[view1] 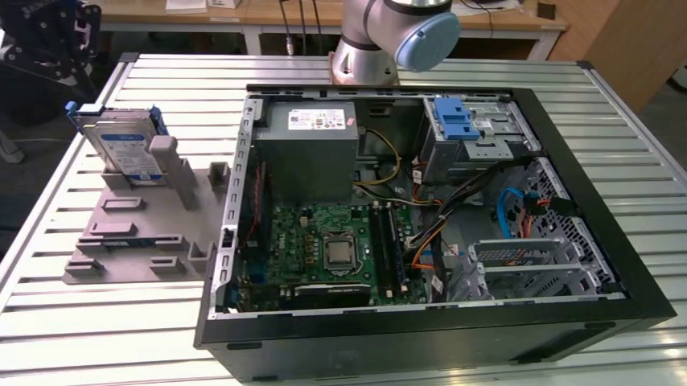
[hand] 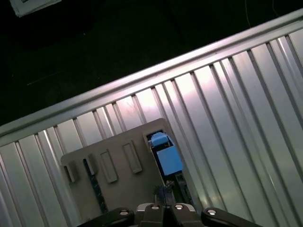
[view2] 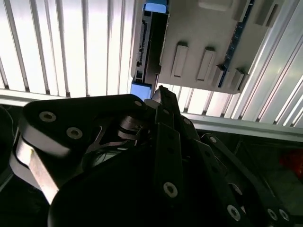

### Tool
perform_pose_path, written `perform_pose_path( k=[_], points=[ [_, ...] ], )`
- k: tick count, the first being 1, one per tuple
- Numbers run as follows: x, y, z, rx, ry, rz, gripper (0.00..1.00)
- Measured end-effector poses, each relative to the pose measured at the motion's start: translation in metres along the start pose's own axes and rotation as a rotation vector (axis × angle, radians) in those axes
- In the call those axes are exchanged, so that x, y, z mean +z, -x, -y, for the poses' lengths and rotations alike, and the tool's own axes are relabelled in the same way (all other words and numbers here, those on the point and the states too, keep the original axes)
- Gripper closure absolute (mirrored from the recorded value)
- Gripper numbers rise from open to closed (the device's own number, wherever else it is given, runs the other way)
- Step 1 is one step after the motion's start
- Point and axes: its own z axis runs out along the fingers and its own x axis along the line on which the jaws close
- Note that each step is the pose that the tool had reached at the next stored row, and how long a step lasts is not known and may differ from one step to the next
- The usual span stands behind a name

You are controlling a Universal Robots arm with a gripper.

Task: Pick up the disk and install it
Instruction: 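Pick up the disk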

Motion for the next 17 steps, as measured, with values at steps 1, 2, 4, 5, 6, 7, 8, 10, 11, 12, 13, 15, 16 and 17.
perform_pose_path(
  k=[1,2,4,5,6,7,8,10,11,12,13,15,16,17],
  points=[
    [0.0001,0.0000,0.0000,-0.013,-0.0004,-0.0003,0.89],
    [0.0002,0.0000,0.0000,-0.026,-0.0006,-0.0007,0.89],
    [0.0004,0.0000,0.0000,-0.050,-0.0009,-0.0014,0.89],
    [0.0005,0.0000,0.0000,-0.061,-0.0009,-0.0017,0.89],
    [0.0007,0.0000,0.0000,-0.071,-0.0009,-0.0021,0.89],
    [0.0010,0.0000,0.0000,-0.084,-0.0010,-0.0025,0.89],
    [0.0012,0.0000,0.0000,-0.097,-0.0009,-0.0029,0.89],
    [0.0018,0.0000,0.0000,-0.123,-0.0008,-0.0039,0.89],
    [0.0021,-0.0001,-0.0002,-0.133,-0.0008,-0.0043,0.89],
    [0.0023,-0.0004,-0.0009,-0.140,-0.0007,-0.0046,0.89],
    [0.0027,-0.0010,-0.0024,-0.143,-0.0006,-0.0047,0.89],
    [0.0038,-0.0023,-0.0063,-0.146,-0.0007,-0.0048,0.89],
    [0.0043,-0.0024,-0.0078,-0.148,-0.0008,-0.0049,0.89],
    [0.0051,-0.0019,-0.0091,-0.149,-0.0011,-0.0047,0.89]
  ],
)
